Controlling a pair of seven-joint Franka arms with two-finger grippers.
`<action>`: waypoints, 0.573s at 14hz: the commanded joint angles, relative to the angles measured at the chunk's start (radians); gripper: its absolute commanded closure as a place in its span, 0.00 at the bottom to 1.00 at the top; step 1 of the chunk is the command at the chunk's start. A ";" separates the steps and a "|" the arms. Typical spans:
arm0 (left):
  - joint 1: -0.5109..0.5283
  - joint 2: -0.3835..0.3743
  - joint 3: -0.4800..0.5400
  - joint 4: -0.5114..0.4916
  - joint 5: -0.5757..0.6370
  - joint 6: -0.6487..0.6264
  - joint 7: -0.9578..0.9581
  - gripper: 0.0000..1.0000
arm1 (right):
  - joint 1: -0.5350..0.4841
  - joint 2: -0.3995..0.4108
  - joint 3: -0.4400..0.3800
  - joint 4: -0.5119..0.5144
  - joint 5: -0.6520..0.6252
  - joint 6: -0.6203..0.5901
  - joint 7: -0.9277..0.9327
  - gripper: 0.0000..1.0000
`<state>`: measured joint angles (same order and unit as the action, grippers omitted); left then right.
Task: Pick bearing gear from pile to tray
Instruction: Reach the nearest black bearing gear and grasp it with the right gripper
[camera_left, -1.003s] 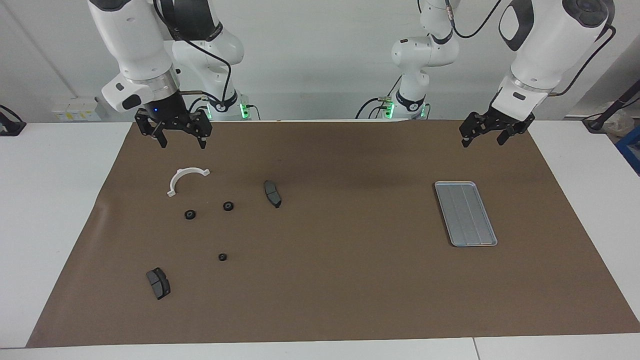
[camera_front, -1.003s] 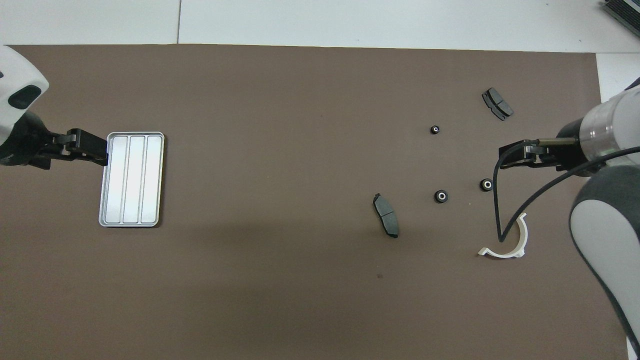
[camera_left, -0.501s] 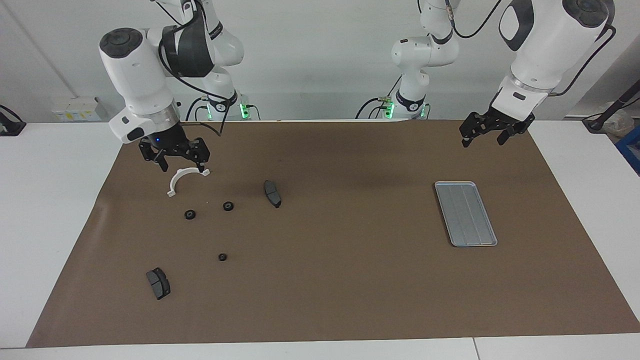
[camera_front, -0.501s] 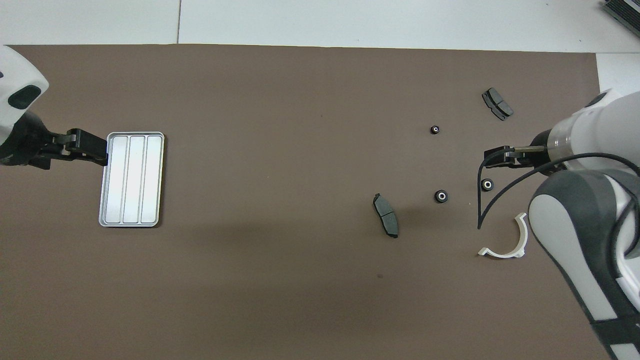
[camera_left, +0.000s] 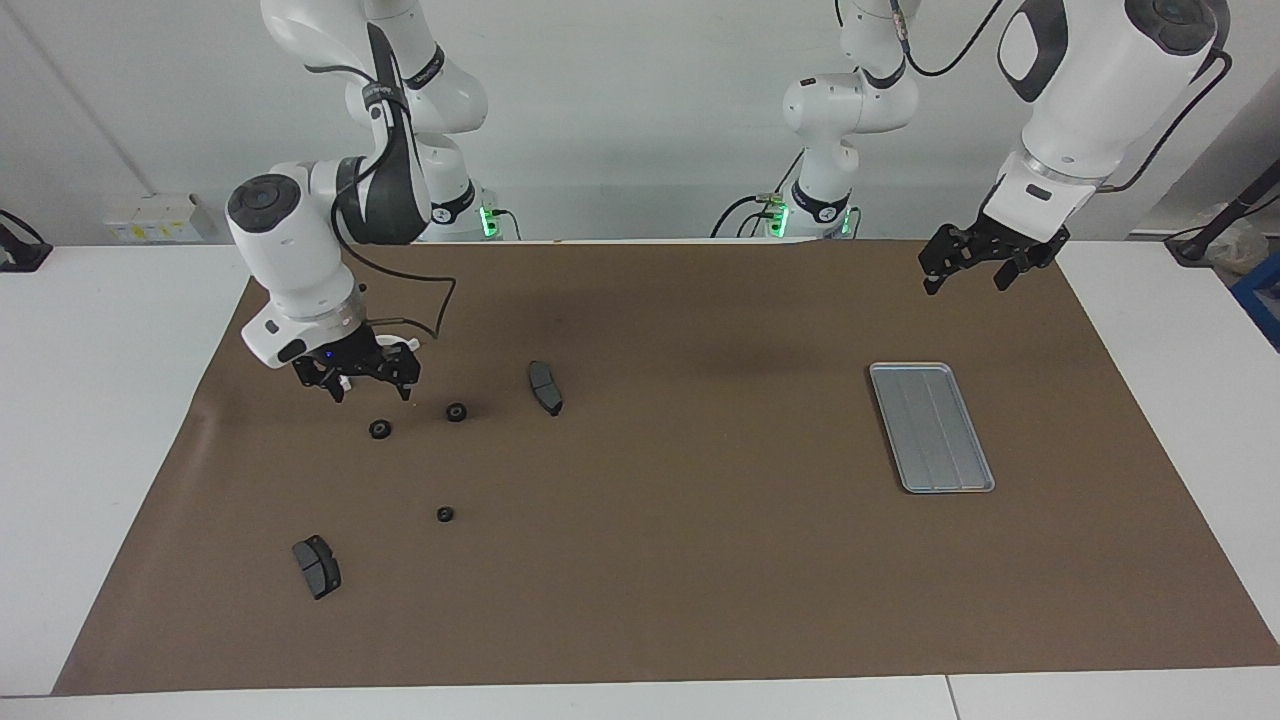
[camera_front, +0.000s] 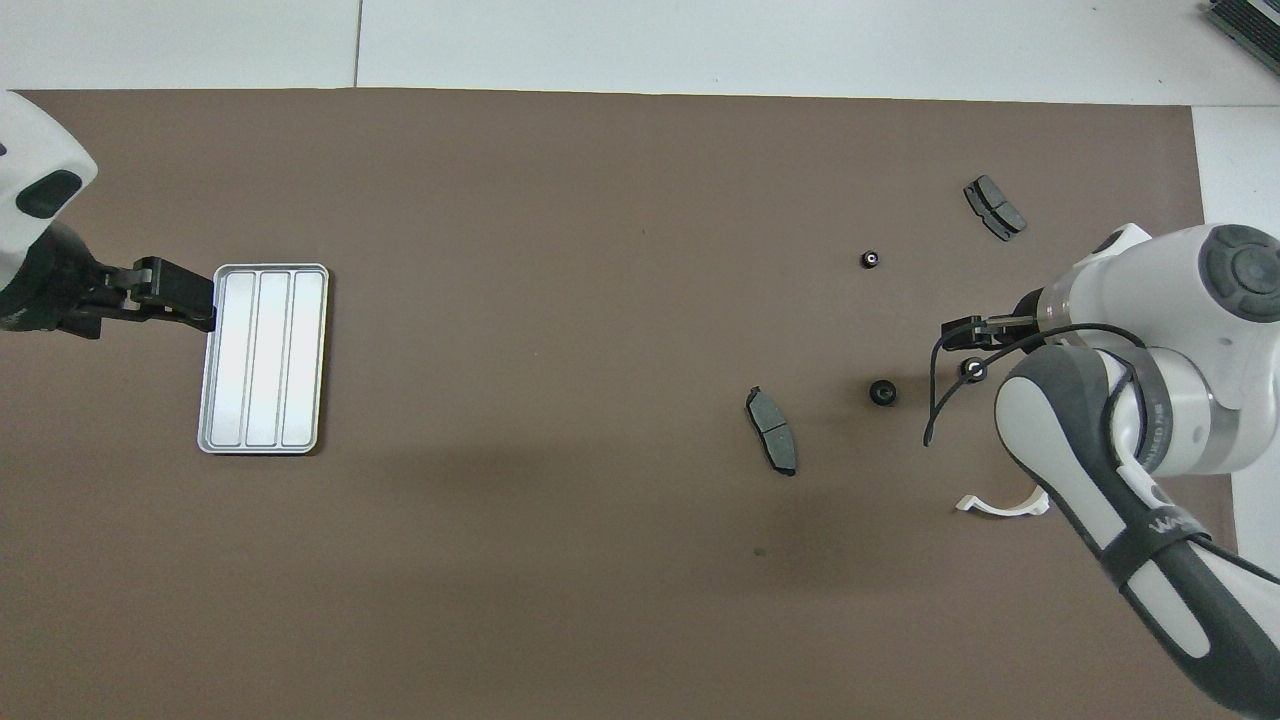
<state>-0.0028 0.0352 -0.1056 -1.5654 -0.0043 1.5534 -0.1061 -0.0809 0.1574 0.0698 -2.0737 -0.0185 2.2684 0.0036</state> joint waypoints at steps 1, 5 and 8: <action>0.009 -0.014 -0.003 -0.007 0.010 0.005 0.003 0.00 | -0.039 0.030 0.012 -0.038 0.017 0.066 -0.051 0.00; 0.009 -0.014 -0.003 -0.007 0.010 0.005 0.002 0.00 | -0.039 0.060 0.012 -0.075 0.017 0.145 -0.048 0.03; 0.009 -0.014 -0.003 -0.007 0.010 0.005 0.002 0.00 | -0.040 0.067 0.012 -0.089 0.017 0.146 -0.048 0.09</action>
<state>-0.0028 0.0352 -0.1056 -1.5654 -0.0043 1.5534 -0.1061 -0.1064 0.2266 0.0704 -2.1413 -0.0185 2.3928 -0.0166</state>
